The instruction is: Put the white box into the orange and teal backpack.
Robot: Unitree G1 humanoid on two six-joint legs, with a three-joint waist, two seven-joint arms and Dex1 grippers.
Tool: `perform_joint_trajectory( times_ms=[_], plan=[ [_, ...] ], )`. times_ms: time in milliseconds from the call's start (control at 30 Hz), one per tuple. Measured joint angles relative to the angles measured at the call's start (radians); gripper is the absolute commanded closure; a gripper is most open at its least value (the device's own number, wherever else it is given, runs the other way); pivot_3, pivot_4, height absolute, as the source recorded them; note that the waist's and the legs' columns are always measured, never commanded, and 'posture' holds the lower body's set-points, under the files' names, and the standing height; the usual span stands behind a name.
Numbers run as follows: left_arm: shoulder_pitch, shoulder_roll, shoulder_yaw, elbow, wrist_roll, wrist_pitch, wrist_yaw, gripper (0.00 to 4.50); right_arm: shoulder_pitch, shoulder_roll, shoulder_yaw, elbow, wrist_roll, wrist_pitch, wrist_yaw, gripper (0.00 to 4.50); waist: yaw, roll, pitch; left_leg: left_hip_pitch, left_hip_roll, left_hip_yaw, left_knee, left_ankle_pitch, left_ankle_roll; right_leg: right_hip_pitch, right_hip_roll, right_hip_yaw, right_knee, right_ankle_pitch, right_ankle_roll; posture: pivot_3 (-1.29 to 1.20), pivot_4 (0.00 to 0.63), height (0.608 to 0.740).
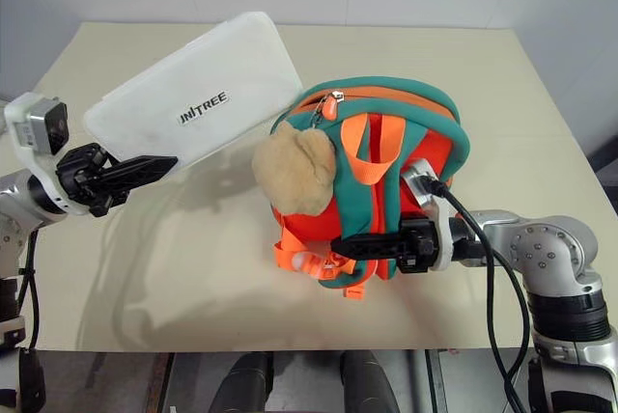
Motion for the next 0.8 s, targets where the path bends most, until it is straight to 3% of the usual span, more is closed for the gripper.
perform_joint_trajectory(
  times_ms=[567, 800],
  plan=[
    [-0.008, -0.035, 0.042, -0.099, -0.116, 0.076, 0.064, 3.05, -0.015, 0.029, 0.005, 0.006, -0.002, -0.001, -0.003, 4.36, 0.002, 0.000, 0.000, 0.000, 0.000, 0.000, 0.002, 0.000, 0.000, 0.000, 0.000, 0.000, 0.001, 0.000, 0.000, 0.00, 0.150, 0.740],
    [-0.030, -0.003, -0.040, -0.052, 0.032, -0.049, -0.025, 3.05, -0.016, 0.043, 0.007, 0.009, -0.007, -0.002, -0.003, 4.36, 0.003, 0.000, 0.000, 0.000, 0.000, 0.000, 0.002, 0.000, 0.000, 0.000, 0.001, 0.000, 0.002, 0.000, 0.000, 0.00, 0.150, 0.740]
  ],
)
